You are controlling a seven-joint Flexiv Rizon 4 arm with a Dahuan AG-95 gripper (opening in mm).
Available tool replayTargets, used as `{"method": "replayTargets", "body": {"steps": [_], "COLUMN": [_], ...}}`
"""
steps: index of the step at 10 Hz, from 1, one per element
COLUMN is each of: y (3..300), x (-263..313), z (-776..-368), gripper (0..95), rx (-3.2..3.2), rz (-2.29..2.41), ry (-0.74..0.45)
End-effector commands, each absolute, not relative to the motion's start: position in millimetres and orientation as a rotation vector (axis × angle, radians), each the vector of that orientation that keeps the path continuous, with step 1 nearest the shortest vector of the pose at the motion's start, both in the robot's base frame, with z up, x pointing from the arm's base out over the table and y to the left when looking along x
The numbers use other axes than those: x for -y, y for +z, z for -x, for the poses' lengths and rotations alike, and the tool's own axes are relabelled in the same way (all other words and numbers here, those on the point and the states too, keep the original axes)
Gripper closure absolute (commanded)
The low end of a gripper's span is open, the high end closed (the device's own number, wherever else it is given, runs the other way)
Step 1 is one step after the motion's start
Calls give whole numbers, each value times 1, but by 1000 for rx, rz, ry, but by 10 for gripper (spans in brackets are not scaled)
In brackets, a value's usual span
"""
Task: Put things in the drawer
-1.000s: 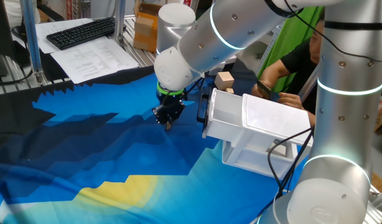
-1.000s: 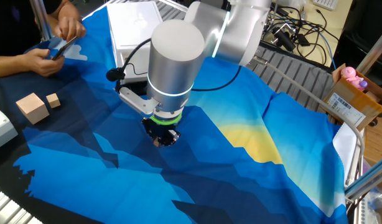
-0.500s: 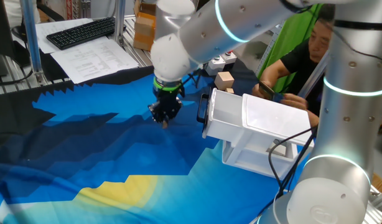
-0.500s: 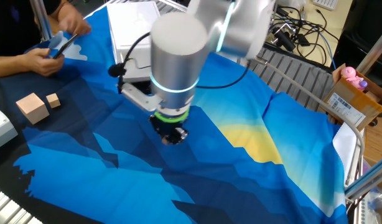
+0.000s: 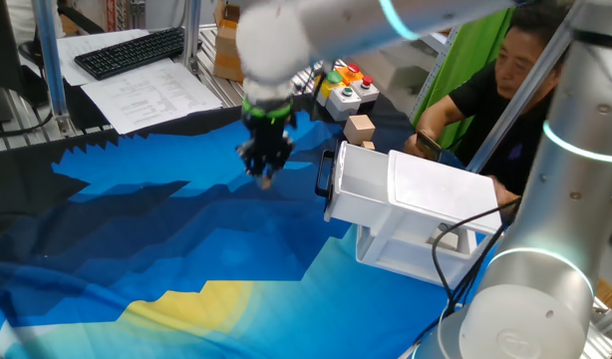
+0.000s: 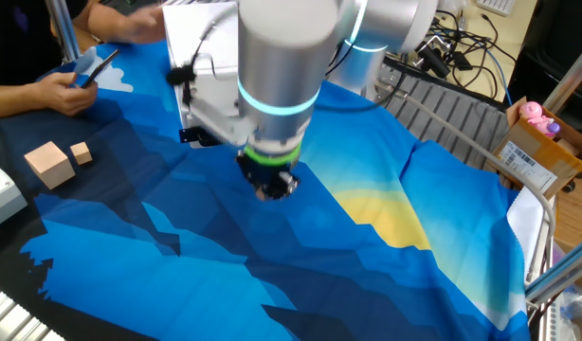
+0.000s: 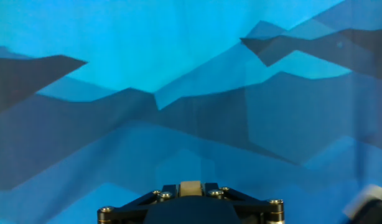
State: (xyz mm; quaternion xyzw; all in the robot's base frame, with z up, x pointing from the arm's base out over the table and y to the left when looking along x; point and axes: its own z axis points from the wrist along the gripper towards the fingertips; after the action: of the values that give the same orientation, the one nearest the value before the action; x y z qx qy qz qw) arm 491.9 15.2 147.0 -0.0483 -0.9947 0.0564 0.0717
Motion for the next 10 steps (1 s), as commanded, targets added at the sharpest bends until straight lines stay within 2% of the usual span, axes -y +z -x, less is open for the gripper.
{"method": "replayTargets", "body": {"steps": [1,6,10], "y": [166,170,170], "x": [-9,0,0], "z": [-481,-493,-493], "gripper": [950,950,950], "rx": [2975,2907,2846], "rz": [168,256,388], "ry": [232,270,233]}}
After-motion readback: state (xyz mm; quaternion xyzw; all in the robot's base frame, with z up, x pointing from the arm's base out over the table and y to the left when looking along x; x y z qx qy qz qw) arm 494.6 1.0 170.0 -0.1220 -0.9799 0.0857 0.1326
